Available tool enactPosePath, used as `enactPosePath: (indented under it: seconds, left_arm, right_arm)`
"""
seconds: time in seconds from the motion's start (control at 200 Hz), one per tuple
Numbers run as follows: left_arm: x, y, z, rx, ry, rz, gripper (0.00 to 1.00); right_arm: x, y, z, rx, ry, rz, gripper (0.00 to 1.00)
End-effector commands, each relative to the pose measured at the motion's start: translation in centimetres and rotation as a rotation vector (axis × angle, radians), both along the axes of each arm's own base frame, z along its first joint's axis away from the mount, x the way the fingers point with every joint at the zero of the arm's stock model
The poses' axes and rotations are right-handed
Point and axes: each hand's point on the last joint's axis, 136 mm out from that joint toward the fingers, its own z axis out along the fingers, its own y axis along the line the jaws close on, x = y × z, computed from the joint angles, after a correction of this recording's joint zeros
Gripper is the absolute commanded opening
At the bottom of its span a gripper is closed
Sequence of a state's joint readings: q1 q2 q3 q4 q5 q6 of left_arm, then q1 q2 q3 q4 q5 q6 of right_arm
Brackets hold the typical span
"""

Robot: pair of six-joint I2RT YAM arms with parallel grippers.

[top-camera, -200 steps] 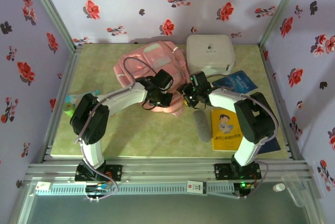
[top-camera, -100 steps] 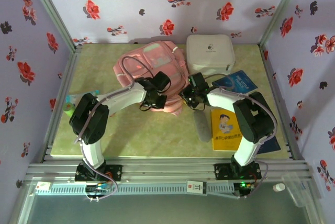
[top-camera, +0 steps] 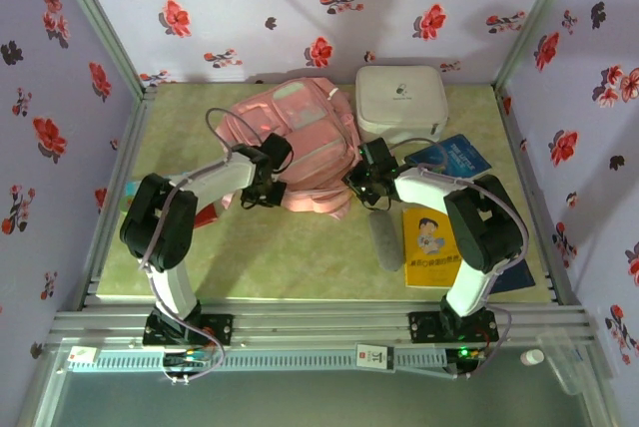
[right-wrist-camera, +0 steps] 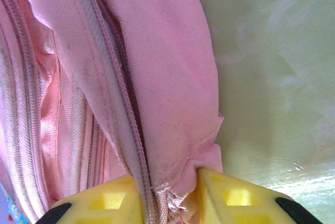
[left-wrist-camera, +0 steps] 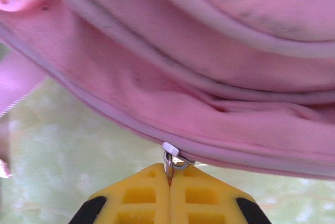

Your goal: Pack the student bag

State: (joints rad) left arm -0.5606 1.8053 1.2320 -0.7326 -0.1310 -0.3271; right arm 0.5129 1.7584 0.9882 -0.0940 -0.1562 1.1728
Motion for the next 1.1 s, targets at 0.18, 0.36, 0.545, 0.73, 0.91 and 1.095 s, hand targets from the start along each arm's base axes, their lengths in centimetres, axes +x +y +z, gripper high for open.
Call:
enactPosePath:
  seconds: [0.18, 0.36, 0.545, 0.73, 0.91, 1.095]
  left_arm:
    - [3.5, 4.8, 0.5, 0.043, -0.084, 0.076, 0.00]
    - [5.9, 6.8, 0.3, 0.042, -0.118, 0.140, 0.00]
    - [8.1, 8.7, -0.2, 0.047, -0.117, 0.199, 0.00]
    - [10.4, 10.4, -0.2, 0.055, -0.130, 0.248, 0.00]
    - [12.0, 13.1, 0.4, 0.142, -0.173, 0.335, 0.00]
    - [12.0, 14.7, 3.4, 0.162, -0.201, 0.415, 0.24]
  right_arm:
    - [-0.7, -2.9, -2.6, -0.141, 0.046, -0.030, 0.29]
    - [-0.6, -2.7, -2.7, -0.138, 0.044, -0.020, 0.29]
    - [-0.2, -1.4, -2.1, -0.088, 0.018, 0.021, 0.30]
    - [0.6, 2.5, -0.8, 0.018, -0.028, 0.110, 0.31]
    - [1.7, 6.5, 0.7, 0.078, -0.076, 0.184, 0.31]
    - [1.9, 10.0, 3.0, 0.085, -0.121, 0.359, 0.40]
